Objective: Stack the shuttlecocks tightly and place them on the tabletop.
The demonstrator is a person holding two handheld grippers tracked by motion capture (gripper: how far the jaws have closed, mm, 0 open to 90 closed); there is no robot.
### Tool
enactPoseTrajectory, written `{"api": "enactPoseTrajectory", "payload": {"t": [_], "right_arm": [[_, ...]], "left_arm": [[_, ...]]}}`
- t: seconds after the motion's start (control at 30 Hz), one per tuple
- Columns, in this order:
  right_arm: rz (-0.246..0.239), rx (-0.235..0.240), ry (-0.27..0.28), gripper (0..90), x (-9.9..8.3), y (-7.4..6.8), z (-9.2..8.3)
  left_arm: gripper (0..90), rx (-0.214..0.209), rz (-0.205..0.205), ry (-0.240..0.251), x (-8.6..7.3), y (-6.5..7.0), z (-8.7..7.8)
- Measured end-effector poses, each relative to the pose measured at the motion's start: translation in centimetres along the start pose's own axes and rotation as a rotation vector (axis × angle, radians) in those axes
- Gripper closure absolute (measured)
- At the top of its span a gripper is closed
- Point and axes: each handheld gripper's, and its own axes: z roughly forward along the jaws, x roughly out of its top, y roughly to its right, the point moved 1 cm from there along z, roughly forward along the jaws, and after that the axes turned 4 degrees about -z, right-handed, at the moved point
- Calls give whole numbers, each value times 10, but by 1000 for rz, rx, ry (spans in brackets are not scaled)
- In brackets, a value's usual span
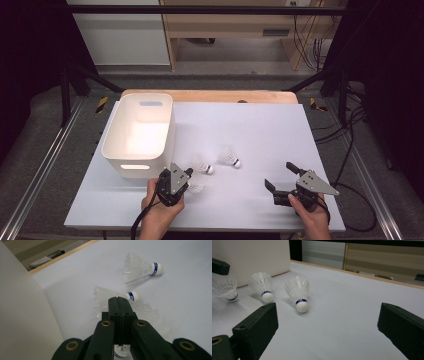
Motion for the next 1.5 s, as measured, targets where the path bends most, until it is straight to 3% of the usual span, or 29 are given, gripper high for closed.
{"api": "enactPoseTrajectory", "payload": {"t": [0.2,0.3,0.57,0.9,1.5], "right_arm": [[-2,4,-2,36,0,0,0],[-1,4,-3,36,0,1,0],[-1,5,-7,35,0,1,0],[1,9,-10,35,0,0,0],[-1,10,-15,35,-1,0,1]], "left_arm": [[891,-32,-6,17,3,8,11],[884,-54,-41,14,4,12,19],[882,-73,-45,1,6,21,32],[771,-83,-40,-21,3,28,36],[533,-111,-109,12,-2,26,33]]}}
